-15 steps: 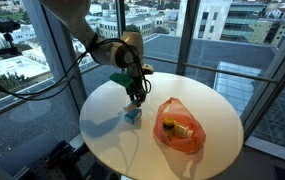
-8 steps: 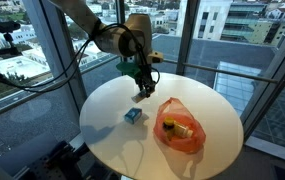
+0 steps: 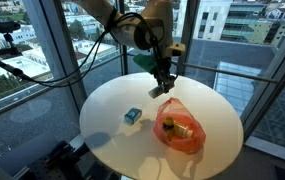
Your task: Put the bottle into the carrier bag
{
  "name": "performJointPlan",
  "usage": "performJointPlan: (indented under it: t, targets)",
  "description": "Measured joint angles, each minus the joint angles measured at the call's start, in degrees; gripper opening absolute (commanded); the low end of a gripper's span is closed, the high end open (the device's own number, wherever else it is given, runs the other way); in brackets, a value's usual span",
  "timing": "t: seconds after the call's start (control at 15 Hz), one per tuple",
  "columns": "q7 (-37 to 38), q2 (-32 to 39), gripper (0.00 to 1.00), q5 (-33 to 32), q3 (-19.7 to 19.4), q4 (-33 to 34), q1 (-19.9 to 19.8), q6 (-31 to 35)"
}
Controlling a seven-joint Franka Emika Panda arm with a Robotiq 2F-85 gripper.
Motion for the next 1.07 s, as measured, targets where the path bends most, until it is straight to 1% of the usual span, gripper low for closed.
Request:
performJointPlan:
  t: [0.53,1.07]
  targets:
    - [5.25,4.09,0.25,1.64,-2.83,4.91,-1.90,-0.02]
    - [9.44,7.76,0.25,2.82,-5.32,6.20,-3.65,-0.02]
